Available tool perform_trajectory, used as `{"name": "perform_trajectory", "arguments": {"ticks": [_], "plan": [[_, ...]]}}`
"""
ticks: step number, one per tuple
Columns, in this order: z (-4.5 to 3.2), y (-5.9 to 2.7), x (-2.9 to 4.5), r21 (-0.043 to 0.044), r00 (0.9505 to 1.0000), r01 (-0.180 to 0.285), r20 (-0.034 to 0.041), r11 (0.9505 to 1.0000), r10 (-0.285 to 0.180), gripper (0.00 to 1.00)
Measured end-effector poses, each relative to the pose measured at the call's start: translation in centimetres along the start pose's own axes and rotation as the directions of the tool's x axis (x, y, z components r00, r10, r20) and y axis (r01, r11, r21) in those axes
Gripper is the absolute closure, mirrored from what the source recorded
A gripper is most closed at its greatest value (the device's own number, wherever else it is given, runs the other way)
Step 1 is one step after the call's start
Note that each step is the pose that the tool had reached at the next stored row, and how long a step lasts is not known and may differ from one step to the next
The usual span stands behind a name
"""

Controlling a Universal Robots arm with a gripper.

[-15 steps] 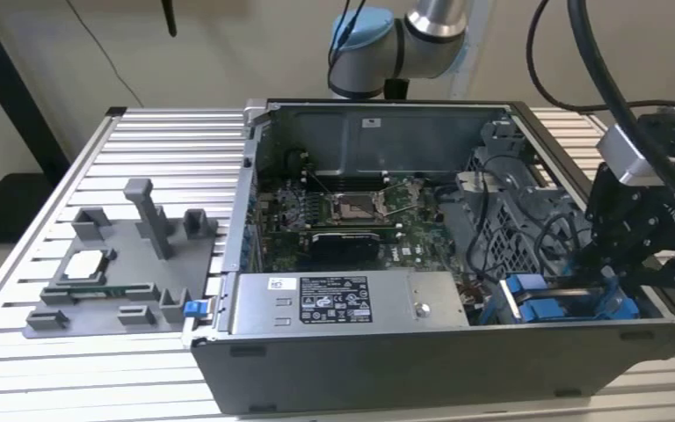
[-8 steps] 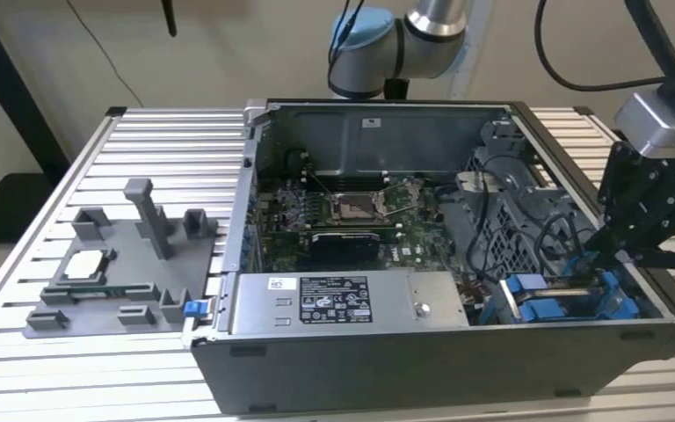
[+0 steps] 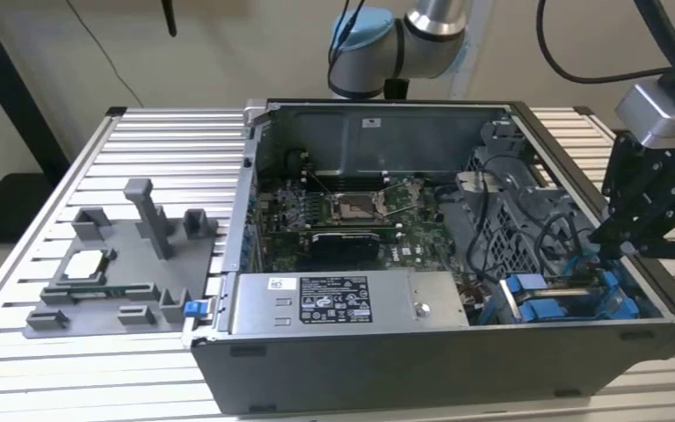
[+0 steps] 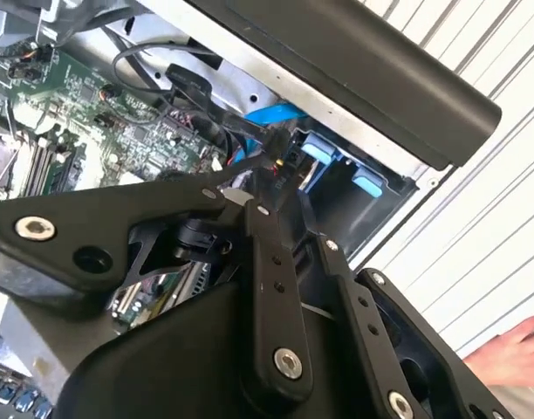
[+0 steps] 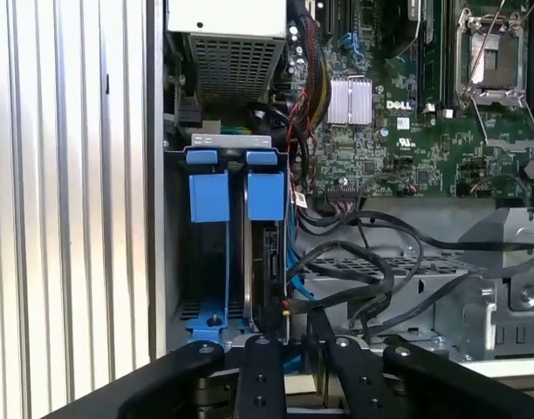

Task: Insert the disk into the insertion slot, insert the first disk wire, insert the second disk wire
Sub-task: 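Insert the first disk wire, then insert the second disk wire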

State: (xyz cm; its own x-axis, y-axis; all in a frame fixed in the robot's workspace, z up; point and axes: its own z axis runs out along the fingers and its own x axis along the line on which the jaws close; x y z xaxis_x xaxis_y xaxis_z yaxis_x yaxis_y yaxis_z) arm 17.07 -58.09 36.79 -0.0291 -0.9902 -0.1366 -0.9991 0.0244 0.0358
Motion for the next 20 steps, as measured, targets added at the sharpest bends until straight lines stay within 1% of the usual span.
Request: {"name": "perform_trajectory", "arguments": {"ticks": [4,8,20], "plan": [[0.04,-0.54,-0.41,0.0014,1.0000,0.000,0.0008,1.0000,0.000,0.00],[0.04,-0.96,-0.58,0.0015,1.0000,0.000,0.0013,1.0000,0.000,0.00],[0.04,-1.31,-0.59,0.0014,1.0000,0.000,0.0014,1.0000,0.000,0.00]]}}
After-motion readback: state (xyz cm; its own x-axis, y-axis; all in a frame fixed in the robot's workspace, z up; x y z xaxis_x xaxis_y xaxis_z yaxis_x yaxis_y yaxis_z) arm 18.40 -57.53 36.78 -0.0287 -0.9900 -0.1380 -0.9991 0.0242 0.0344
